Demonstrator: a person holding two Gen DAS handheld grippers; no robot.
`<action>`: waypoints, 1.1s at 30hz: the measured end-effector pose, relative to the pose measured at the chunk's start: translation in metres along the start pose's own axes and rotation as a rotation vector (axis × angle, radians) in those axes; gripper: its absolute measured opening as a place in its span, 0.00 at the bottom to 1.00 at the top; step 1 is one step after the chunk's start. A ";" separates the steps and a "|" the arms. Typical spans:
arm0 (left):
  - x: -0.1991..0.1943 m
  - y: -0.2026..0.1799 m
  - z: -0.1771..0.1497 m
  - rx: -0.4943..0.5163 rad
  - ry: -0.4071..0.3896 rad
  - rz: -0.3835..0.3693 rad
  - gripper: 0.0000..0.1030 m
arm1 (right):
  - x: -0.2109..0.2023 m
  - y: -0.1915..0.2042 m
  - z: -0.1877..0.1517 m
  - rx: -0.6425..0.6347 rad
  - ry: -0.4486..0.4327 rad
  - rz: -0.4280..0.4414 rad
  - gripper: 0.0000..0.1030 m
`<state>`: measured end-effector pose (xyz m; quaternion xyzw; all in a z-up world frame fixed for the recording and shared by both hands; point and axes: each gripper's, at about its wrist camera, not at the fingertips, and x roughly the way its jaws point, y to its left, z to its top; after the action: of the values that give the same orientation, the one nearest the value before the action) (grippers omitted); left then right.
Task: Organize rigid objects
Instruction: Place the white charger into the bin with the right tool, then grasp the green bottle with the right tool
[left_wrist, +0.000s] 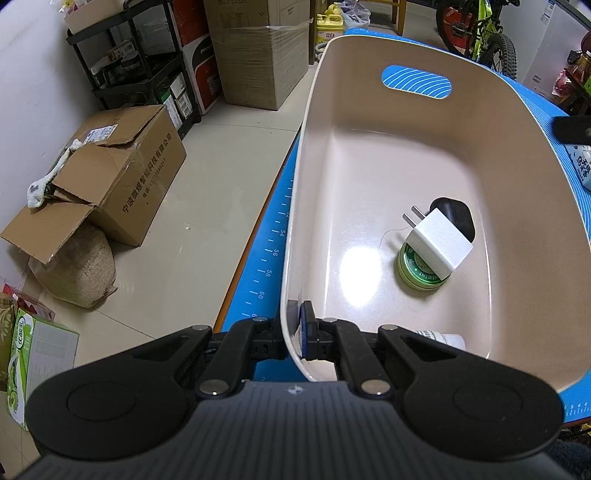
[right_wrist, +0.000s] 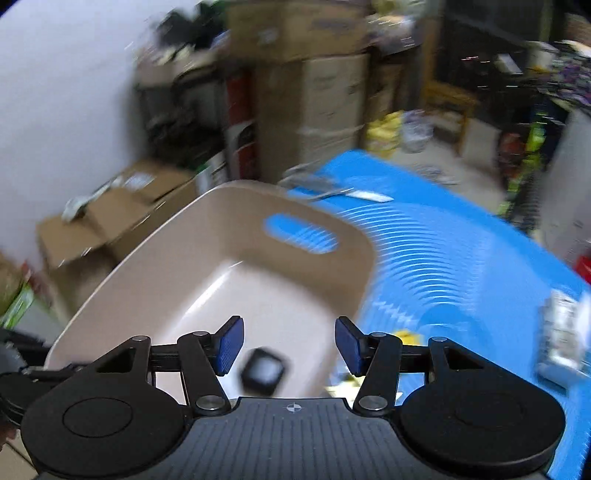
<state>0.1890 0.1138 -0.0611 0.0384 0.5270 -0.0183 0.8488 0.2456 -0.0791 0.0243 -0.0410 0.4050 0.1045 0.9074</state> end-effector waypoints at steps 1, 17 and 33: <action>0.000 -0.001 0.000 0.001 0.000 0.002 0.08 | -0.002 -0.010 -0.002 0.016 -0.008 -0.027 0.62; 0.001 -0.001 0.000 0.008 -0.002 0.003 0.08 | 0.089 -0.063 -0.086 0.177 0.206 -0.134 0.62; 0.003 -0.001 0.002 0.002 0.001 -0.008 0.08 | 0.091 -0.039 -0.104 0.237 0.192 -0.162 0.34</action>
<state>0.1918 0.1127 -0.0630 0.0373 0.5276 -0.0222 0.8484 0.2380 -0.1196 -0.1137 0.0240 0.4945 -0.0221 0.8685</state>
